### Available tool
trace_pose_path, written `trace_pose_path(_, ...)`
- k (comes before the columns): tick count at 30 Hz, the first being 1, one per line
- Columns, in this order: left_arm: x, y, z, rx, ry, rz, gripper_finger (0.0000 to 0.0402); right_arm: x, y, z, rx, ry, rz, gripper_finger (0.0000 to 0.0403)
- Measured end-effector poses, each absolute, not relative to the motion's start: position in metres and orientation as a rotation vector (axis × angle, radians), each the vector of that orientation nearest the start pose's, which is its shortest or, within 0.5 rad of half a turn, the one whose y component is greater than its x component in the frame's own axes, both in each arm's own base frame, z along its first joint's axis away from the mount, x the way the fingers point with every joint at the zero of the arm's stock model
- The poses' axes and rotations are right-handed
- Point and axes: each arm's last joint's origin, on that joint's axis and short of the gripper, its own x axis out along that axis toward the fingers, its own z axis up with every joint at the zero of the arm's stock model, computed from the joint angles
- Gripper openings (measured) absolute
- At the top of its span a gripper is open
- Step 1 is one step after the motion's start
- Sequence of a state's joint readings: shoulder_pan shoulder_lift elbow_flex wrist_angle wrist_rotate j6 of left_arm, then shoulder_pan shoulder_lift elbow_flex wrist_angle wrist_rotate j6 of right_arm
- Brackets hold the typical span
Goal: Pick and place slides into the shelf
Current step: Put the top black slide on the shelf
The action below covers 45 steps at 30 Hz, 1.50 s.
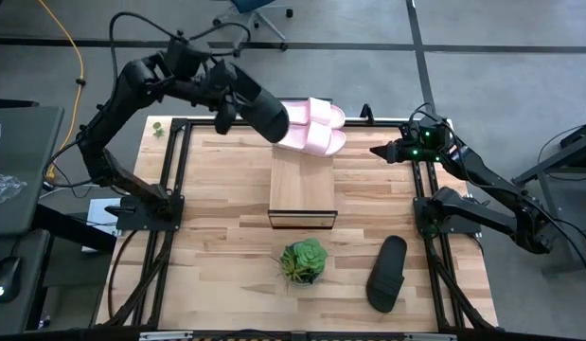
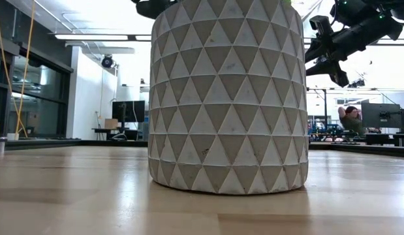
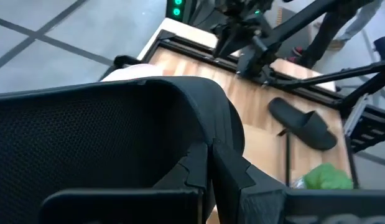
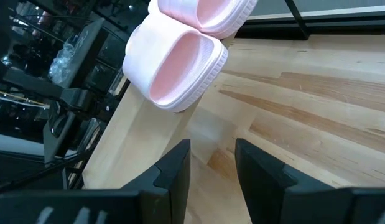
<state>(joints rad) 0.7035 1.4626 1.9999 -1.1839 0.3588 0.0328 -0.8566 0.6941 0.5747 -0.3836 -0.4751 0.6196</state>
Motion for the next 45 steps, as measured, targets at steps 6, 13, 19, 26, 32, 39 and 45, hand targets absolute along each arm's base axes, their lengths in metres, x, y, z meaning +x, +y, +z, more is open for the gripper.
trace_pose_path(6, 0.223, 0.131, 0.484, -0.32, 0.518, 0.319, 0.0, 0.108, -0.104, 0.258, 0.899, 0.279, -0.485, 0.0117)
trace_pose_path(13, 0.26, 0.111, 0.459, -0.373, 0.489, 0.249, 0.0, 0.108, -0.104, 0.258, 0.893, 0.28, -0.479, 0.0117)
trace_pose_path(19, 0.289, 0.099, 0.429, -0.436, 0.434, 0.227, 0.0, 0.108, -0.103, 0.258, 0.9, 0.285, -0.445, 0.0117)
trace_pose_path(26, 0.308, 0.097, 0.394, -0.547, 0.37, 0.243, 0.0, 0.108, -0.102, 0.258, 0.903, 0.286, -0.429, 0.0117)
trace_pose_path(32, 0.314, 0.099, 0.372, -0.655, 0.317, 0.258, 0.0, 0.108, -0.102, 0.258, 0.895, 0.287, -0.427, 0.0117)
trace_pose_path(39, 0.317, 0.1, 0.351, -0.765, 0.268, 0.266, 0.0, 0.108, -0.102, 0.258, 0.888, 0.288, -0.428, 0.0117)
trace_pose_path(45, 0.317, 0.1, 0.343, -0.777, 0.28, 0.273, 0.0, 0.108, -0.103, 0.258, 0.887, 0.288, -0.432, 0.0117)
